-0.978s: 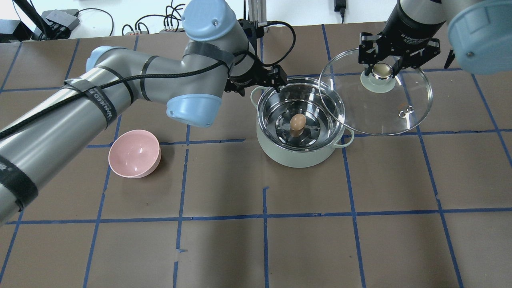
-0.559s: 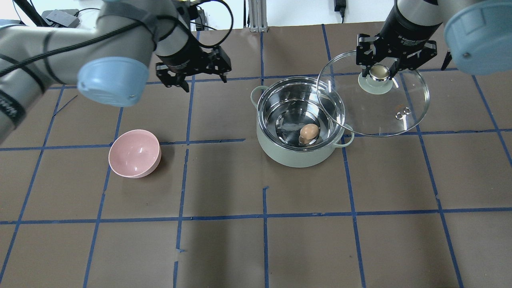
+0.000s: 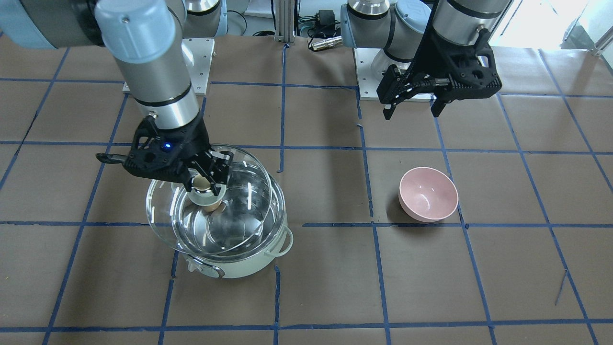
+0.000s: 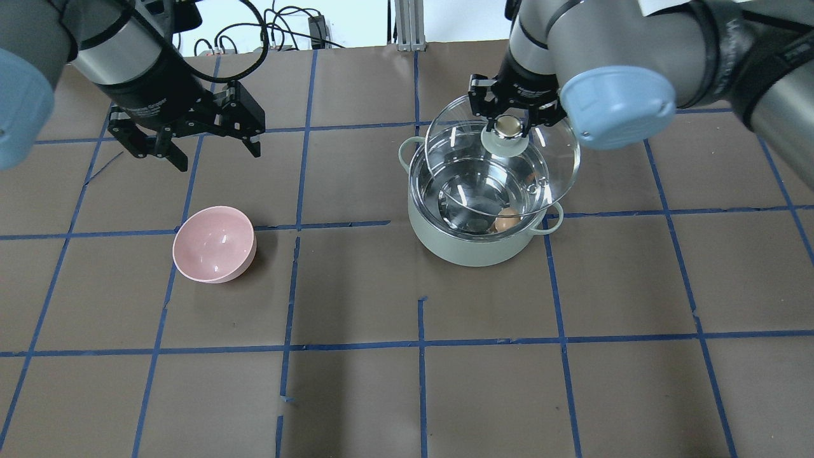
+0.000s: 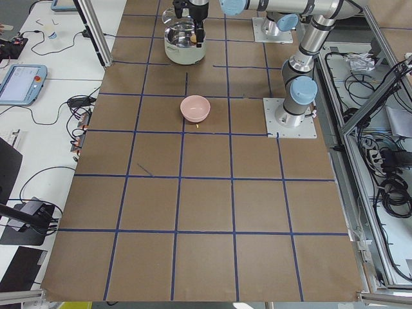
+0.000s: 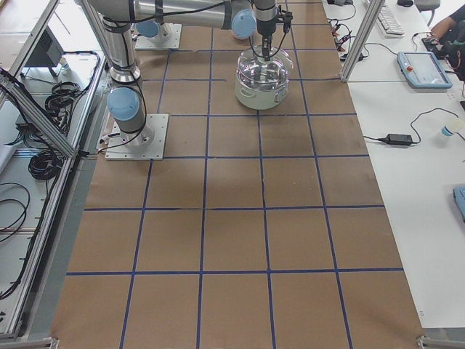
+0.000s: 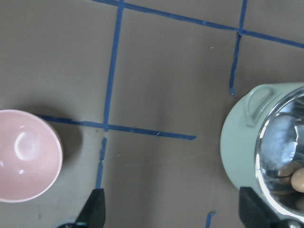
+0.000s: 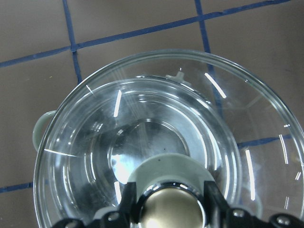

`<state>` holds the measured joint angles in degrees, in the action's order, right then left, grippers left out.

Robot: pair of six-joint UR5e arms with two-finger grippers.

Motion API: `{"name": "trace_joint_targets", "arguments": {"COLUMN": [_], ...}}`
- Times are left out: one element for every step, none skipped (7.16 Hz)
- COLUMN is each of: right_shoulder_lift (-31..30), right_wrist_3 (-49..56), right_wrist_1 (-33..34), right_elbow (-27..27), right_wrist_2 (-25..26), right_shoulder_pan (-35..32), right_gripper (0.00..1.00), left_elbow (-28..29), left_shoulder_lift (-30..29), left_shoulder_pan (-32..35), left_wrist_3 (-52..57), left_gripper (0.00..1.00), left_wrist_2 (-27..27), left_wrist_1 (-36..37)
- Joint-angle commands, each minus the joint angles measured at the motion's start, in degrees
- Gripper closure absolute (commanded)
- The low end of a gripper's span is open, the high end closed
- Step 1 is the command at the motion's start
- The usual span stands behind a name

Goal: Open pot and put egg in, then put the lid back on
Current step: 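Raise the left gripper away while the right gripper brings the lid over the pot, then lower the glass lid onto the pot with the right gripper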

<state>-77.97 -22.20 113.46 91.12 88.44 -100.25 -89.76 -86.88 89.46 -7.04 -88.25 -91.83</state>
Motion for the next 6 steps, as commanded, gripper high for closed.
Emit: {"name": "trace_joint_targets", "arguments": {"right_shoulder_lift": [1.7, 1.8, 1.9, 1.9, 1.9, 1.9], "right_wrist_3": [-1.9, -1.7, -1.5, -1.0, -0.3, 2.3], "right_wrist_1": [1.5, 1.9, 4.1, 4.7, 4.8, 4.8], "right_elbow": [0.5, 1.2, 2.1, 3.0, 3.2, 3.2], "right_wrist_2": [-1.7, -2.0, -4.5, -5.2, -5.2, -5.2], "right_shoulder_pan": [-1.4, -1.4, -1.4, -1.3, -0.9, -0.4], "right_gripper": [0.65, 0.65, 0.65, 0.65, 0.65, 0.65], "left_elbow": [2.2, 2.3, 1.6, 2.4, 2.4, 2.4], "left_shoulder_lift": [0.0, -0.2, 0.0, 0.0, 0.0, 0.1], "left_shoulder_pan": [0.1, 0.4, 1.1, 1.1, 0.4, 0.0], "left_wrist_3": [0.5, 0.5, 1.1, 1.6, 3.0, 3.5], "left_gripper": [0.0, 0.0, 0.0, 0.0, 0.0, 0.0], "left_wrist_2": [-2.0, -1.8, -2.3, -2.1, -1.9, -2.0], "left_wrist_1": [-4.6, -5.0, -5.1, -4.8, -4.6, -3.9]}}
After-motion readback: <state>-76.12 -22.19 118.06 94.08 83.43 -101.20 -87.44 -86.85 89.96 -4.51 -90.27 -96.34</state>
